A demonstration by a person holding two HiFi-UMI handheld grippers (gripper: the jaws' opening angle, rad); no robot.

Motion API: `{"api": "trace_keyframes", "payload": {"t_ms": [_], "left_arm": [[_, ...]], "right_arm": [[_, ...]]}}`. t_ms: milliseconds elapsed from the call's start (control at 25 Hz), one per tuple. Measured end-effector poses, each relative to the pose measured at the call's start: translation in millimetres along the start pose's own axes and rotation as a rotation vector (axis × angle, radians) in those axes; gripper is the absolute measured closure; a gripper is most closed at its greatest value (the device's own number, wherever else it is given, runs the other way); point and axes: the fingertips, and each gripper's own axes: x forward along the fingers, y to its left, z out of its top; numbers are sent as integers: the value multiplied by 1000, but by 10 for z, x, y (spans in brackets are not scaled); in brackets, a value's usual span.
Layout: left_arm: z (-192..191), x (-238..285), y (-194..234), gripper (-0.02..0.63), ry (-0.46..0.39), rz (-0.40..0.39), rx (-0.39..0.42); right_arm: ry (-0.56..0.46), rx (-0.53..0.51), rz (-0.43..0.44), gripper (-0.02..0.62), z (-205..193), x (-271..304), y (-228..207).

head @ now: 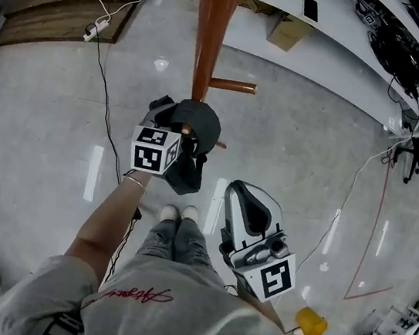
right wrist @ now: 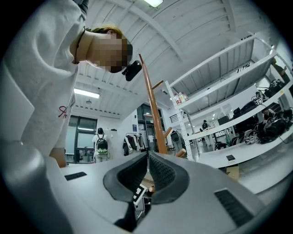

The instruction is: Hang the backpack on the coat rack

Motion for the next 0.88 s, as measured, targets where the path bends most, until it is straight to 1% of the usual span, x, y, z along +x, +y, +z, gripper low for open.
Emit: {"api": "trace_keyframes", "payload": {"t_ms": [120,280,520,560,680,800,880], "left_arm": [[-11,20,-16,566,1,-13,18],[-62,21,-44,565,-6,-20,62],[-71,43,-57,563,-57,-4,90],[-82,36,-58,549,-59,1,95],[-135,-15,-36,465,-49,14,92],[-168,-82,-10,444,-43,27,98],[-156,-134,-31,442,-52,27,102]], "right_arm": [[7,2,-5,571,-10,-10,-5],[12,2,-9,571,-23,-52,11],[25,0,-4,571,-62,-115,16],[26,-1,-4,571,-63,-132,21],[29,-5,-3,571,-55,-175,52],[27,-10,0,571,-37,-188,54],[24,-13,2,571,-35,-193,45]]}}
